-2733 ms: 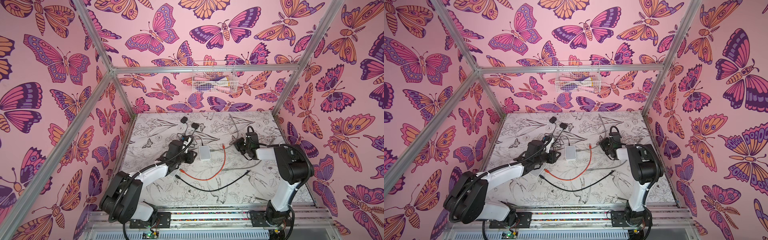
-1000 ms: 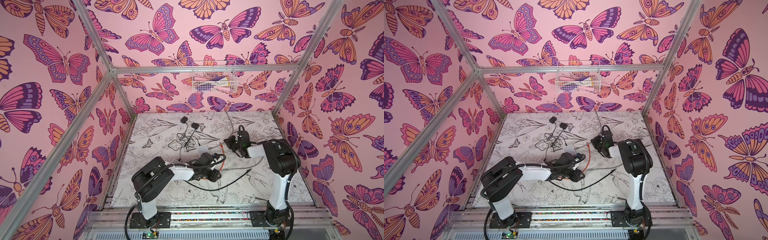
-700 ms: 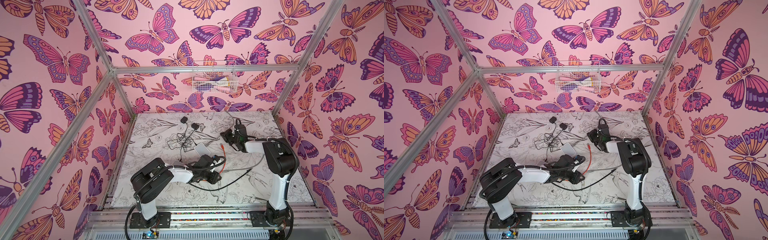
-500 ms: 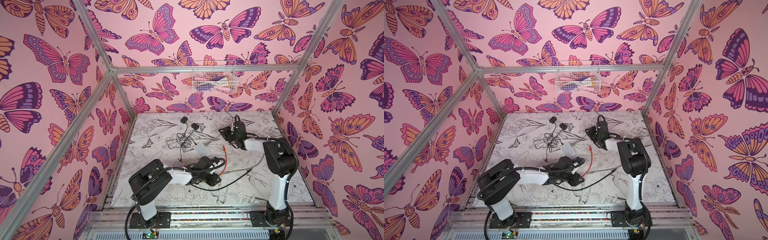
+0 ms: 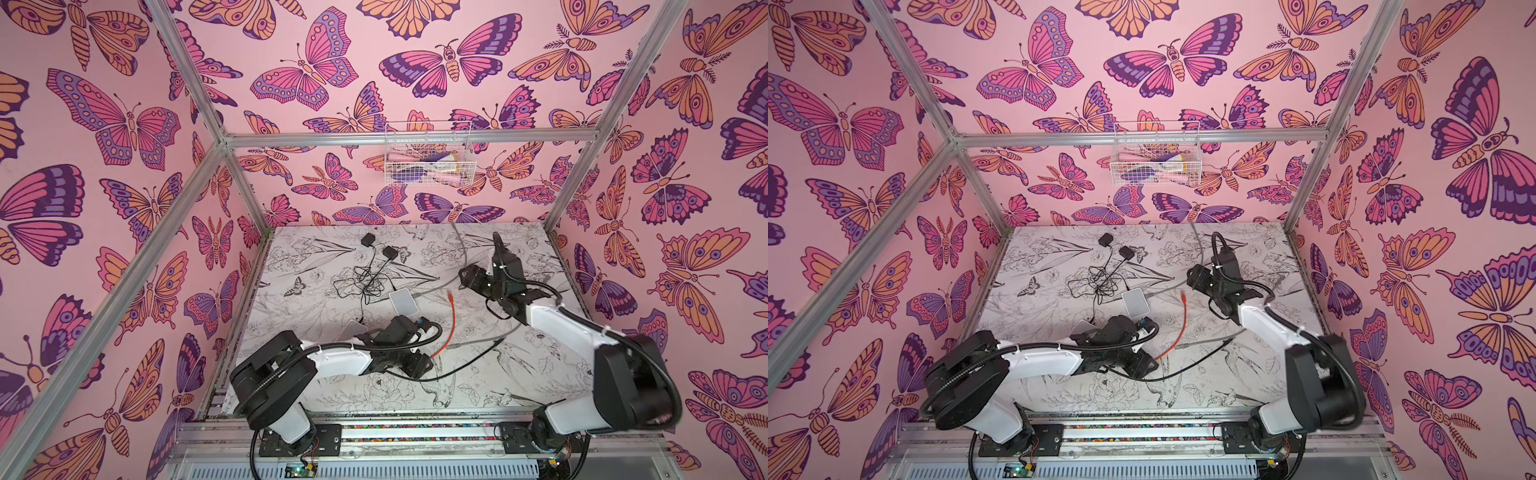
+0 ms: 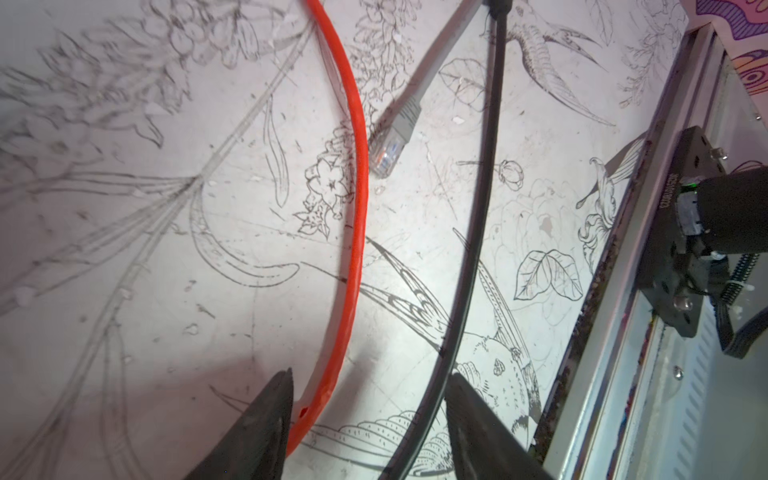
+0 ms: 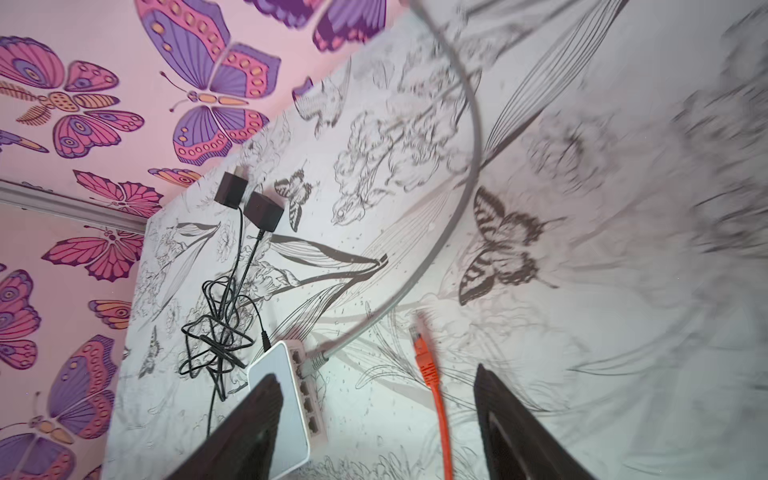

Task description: Insert the plug into the switch port

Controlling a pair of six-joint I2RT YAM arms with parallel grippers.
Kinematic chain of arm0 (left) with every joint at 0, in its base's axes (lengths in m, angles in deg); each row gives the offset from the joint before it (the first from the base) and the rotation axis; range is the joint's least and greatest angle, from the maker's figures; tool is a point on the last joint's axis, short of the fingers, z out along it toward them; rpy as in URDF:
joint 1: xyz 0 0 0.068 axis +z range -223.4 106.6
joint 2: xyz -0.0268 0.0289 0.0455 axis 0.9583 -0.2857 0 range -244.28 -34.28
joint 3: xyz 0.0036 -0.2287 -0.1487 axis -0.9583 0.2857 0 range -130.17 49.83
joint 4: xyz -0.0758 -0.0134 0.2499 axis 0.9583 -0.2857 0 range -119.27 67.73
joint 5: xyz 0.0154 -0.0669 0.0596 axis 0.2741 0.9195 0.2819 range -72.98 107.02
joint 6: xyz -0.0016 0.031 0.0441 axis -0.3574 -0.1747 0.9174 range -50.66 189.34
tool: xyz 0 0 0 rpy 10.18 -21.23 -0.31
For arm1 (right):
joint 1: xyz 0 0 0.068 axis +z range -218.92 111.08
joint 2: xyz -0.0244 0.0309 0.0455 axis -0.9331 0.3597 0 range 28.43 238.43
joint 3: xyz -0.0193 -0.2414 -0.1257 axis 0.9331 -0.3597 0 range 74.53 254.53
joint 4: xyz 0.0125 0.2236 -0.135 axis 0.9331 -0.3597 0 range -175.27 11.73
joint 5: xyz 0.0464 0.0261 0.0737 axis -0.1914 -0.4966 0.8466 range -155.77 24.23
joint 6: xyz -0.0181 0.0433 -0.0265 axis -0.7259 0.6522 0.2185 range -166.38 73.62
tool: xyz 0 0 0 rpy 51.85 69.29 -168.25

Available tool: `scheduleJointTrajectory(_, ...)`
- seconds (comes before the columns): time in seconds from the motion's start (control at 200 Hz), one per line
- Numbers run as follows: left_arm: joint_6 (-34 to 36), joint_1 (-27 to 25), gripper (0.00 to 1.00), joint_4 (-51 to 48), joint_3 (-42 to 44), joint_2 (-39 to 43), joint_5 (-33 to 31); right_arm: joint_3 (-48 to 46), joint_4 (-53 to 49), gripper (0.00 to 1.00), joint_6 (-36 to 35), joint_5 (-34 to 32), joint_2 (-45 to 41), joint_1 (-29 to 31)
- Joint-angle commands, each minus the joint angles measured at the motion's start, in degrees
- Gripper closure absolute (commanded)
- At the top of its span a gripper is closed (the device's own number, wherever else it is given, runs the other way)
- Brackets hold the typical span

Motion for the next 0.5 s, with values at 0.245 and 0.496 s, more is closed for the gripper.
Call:
scheduleJointTrajectory(0.245, 13.01, -3.61, 0.39, -9.89, -19.17, -6.69, 0.37, -11.66, -8.88, 0.22, -7.92, -8.86, -23.23, 0.38)
scheduleJointTrajectory(0.496, 16.35, -5.03, 0.41, -14.44, -31.00, -19.01, 2.74, -12.10, -12.04, 0.23, -11.16, -6.42, -29.46, 0.34)
